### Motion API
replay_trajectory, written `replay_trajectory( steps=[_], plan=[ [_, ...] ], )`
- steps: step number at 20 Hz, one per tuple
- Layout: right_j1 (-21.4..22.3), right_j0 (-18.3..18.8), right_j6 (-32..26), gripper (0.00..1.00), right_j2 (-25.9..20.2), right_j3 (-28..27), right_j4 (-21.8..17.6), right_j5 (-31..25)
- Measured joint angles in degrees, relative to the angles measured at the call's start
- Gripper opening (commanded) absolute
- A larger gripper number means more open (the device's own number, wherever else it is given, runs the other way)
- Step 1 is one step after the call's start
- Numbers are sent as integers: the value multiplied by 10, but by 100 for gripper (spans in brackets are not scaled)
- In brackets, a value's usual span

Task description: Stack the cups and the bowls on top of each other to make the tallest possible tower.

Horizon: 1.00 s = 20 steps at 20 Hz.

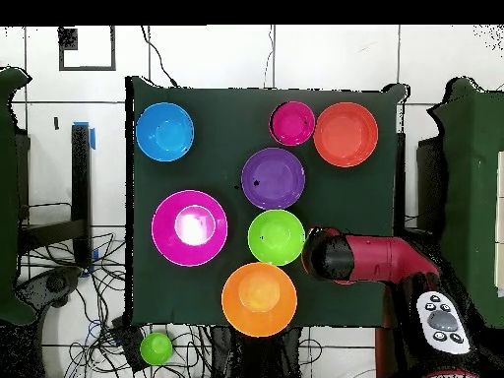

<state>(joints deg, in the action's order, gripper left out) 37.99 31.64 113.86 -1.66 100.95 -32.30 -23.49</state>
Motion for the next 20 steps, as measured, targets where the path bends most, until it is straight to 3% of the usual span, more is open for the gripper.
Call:
replay_trajectory(
  steps=[20],
  plan=[
    [-41, 0, 0, 100, 1, 1, 0, 5]
  ],
)
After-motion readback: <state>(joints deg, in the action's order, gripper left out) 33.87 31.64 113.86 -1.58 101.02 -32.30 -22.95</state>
